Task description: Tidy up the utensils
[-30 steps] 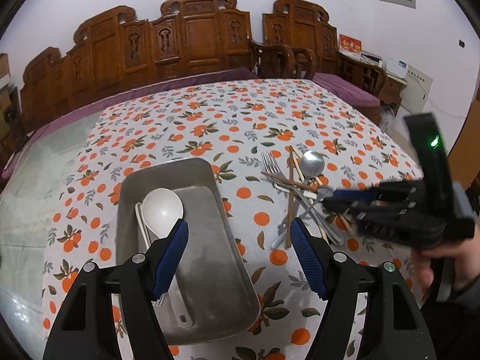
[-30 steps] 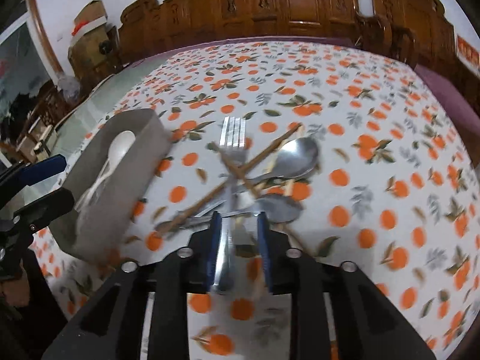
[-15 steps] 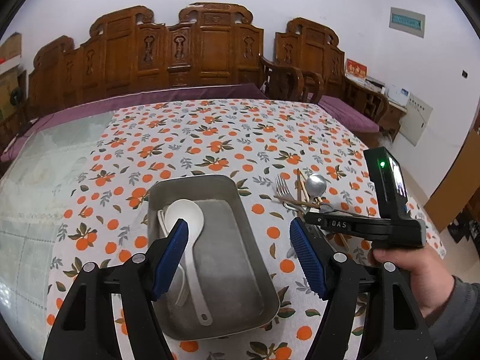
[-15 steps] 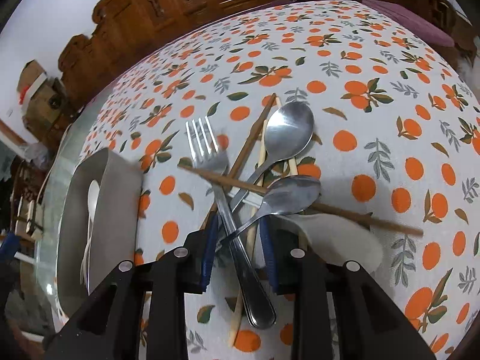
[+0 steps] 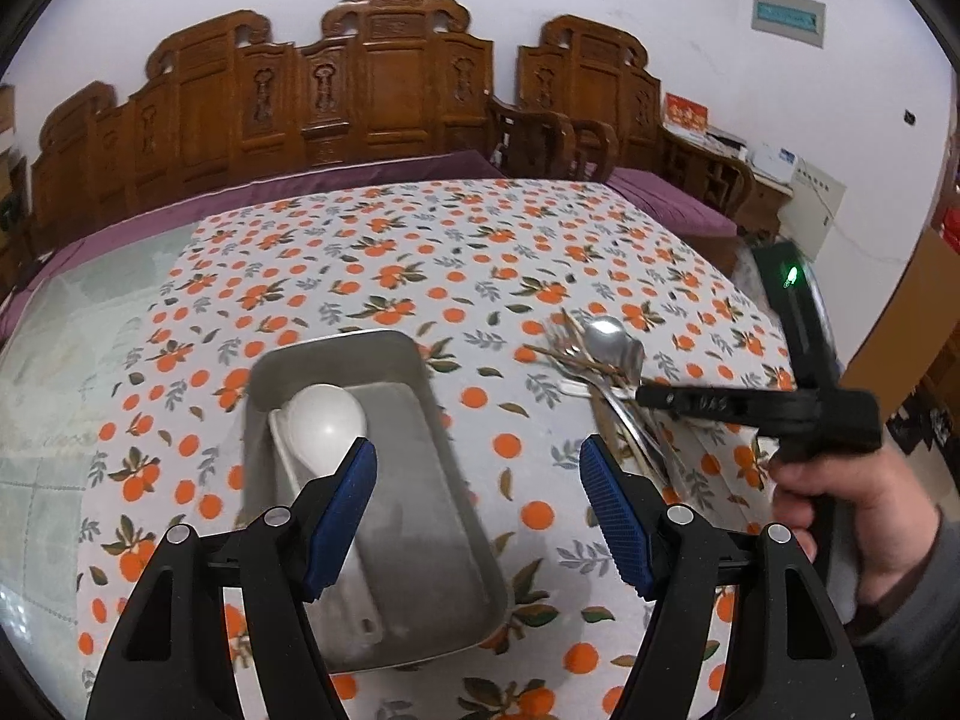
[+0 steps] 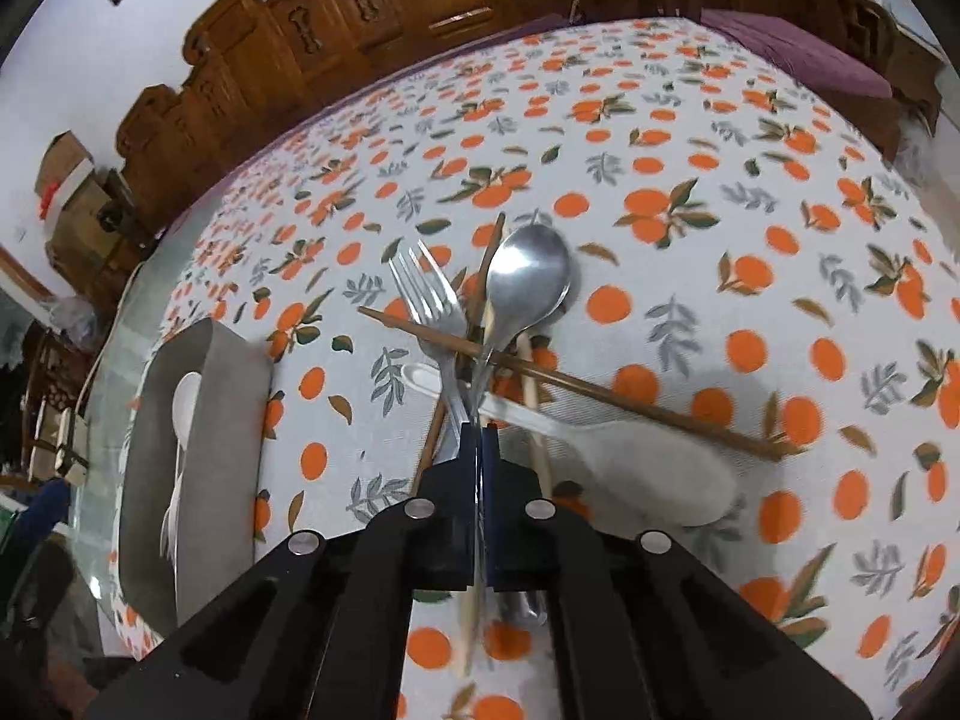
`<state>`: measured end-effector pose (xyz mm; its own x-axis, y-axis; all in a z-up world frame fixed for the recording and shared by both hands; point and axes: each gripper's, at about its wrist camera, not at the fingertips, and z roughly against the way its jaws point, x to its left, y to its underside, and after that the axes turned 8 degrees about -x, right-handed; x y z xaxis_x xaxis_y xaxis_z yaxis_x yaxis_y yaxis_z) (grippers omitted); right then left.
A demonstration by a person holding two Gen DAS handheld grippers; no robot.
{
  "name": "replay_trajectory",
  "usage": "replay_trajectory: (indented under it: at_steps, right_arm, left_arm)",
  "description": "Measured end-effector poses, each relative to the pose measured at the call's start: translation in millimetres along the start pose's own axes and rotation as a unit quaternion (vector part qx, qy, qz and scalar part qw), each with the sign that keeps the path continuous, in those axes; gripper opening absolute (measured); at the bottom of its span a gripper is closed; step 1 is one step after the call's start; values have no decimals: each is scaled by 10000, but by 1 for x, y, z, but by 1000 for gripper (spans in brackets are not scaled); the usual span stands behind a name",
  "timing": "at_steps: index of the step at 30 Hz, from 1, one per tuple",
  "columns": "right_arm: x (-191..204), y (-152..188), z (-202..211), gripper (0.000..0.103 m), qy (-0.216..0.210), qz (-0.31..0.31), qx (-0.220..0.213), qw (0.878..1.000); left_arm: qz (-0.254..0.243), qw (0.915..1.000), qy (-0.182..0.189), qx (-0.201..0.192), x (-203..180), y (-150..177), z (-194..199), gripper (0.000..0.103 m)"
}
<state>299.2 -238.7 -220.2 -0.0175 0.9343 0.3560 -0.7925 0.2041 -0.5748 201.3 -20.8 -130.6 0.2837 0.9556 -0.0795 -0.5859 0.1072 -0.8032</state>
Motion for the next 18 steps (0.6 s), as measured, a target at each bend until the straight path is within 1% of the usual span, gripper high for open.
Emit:
replay_trajectory:
  at_steps: [5, 12, 13, 14, 15, 18]
  right_arm:
    - [-13, -3, 12, 2, -140, 93, -63, 9998]
    - [-20, -9, 22, 2, -291, 497, -271, 9980]
    - [-22, -9, 22, 2, -349, 490, -280, 9978]
    - [-24, -8, 21, 2, -397, 485, -280, 9976]
    - [-26, -8, 21, 2, -416, 495, -281, 9975]
    - [-29, -6, 19, 2, -501, 564, -236, 9969]
  left_arm:
    - [-223, 9997, 31, 59, -20, 7, -9, 67]
    - [-423, 9990, 42, 160, -44, 12, -27, 67]
    - [-446, 9988, 58, 188, -47, 12, -30, 66]
    - [-456, 9986, 87, 245, -50, 13, -36, 61]
    - [-470, 9984, 88, 291, -53, 13, -40, 58]
    - [-454, 9979, 167, 429, -58, 16, -54, 53]
